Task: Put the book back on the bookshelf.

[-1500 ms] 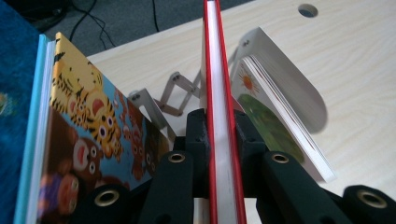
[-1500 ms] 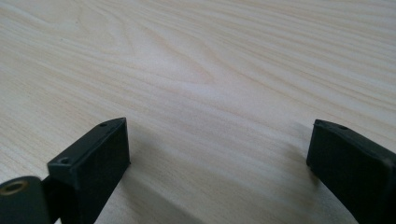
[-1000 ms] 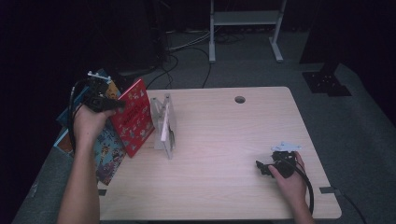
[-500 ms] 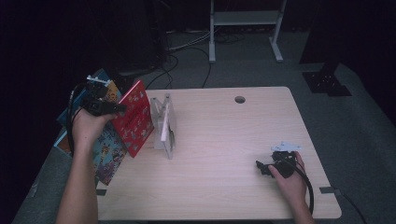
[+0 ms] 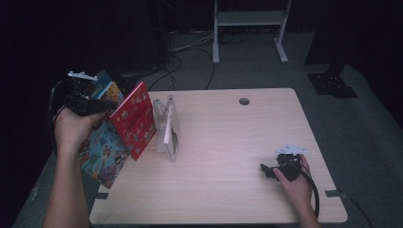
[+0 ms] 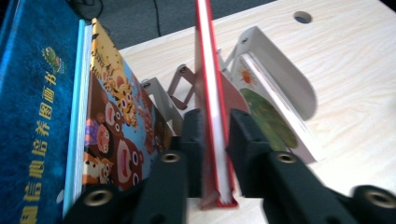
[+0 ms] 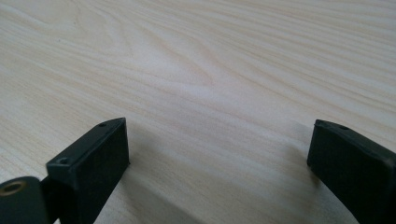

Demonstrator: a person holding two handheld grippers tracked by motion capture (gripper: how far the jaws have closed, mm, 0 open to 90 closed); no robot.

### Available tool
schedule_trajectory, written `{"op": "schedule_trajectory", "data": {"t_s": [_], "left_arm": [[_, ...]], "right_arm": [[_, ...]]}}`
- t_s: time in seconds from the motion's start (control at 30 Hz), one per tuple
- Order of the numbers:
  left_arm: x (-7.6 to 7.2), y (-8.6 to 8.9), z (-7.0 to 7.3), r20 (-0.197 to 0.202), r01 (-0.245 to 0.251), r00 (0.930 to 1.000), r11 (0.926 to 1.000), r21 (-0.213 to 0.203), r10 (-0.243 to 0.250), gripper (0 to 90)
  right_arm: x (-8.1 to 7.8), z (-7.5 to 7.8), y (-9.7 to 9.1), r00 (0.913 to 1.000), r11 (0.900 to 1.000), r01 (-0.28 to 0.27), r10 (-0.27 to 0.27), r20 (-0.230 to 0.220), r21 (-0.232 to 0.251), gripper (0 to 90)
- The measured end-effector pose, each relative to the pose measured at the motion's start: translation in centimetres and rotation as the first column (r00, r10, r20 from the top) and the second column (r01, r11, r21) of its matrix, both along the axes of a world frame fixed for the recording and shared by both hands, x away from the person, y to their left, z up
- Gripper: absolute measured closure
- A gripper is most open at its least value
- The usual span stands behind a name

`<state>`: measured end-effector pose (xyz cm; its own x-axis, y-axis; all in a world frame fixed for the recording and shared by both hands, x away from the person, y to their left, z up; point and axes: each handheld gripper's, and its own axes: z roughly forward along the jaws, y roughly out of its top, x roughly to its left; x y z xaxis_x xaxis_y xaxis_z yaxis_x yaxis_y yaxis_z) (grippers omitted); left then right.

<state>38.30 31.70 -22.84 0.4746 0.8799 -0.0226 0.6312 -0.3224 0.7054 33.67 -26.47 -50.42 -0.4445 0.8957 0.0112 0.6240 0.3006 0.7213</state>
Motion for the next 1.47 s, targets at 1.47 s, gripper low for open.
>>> {"op": "schedule_trajectory", "data": {"t_s": [1.47], "left_arm": [[-2.7,-7.4,-1.0,-0.081,0.271,0.9595,0.9626,0.0,-0.27,90.0]], "right_arm": [[0.0,0.0,0.0,1.0,1.0,0.0,0.0,0.0,0.0,4.7]]}}
